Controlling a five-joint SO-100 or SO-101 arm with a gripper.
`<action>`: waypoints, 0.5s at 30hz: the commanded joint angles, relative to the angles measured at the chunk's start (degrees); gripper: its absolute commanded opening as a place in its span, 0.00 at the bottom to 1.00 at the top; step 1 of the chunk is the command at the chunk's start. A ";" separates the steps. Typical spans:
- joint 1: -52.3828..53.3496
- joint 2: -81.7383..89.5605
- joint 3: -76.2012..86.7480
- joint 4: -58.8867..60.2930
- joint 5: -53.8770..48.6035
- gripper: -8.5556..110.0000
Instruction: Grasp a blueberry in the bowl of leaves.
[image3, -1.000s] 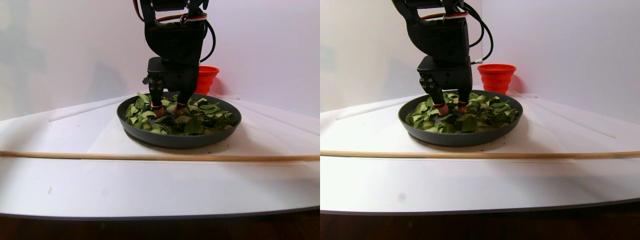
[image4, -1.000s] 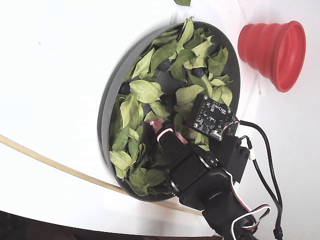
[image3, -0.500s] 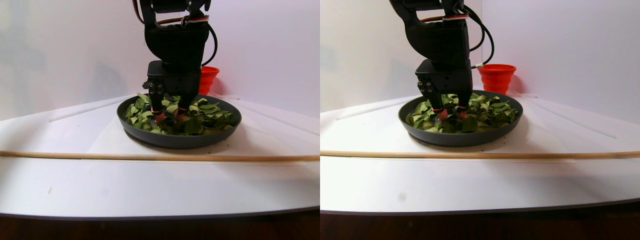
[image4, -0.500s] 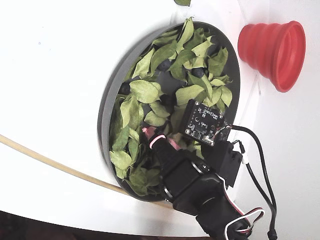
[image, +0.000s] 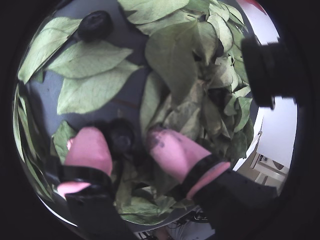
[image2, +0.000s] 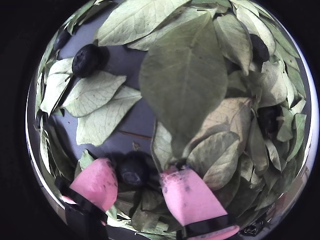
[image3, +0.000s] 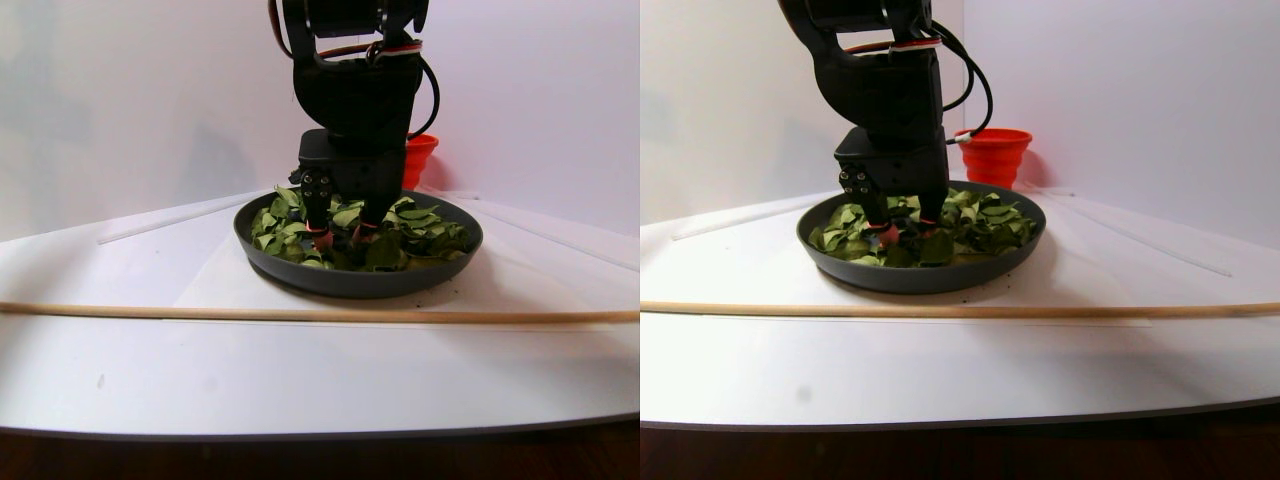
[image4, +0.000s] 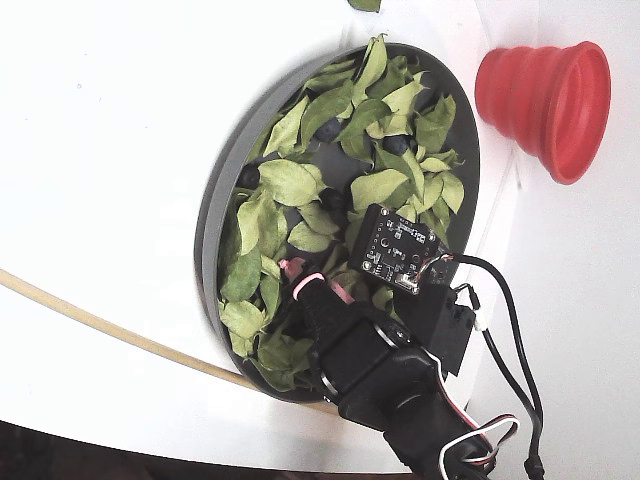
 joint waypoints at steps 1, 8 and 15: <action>0.00 0.44 -2.11 -0.79 0.53 0.21; -0.26 0.09 -1.67 -1.05 0.79 0.21; -0.26 -1.41 -1.32 -2.55 0.09 0.21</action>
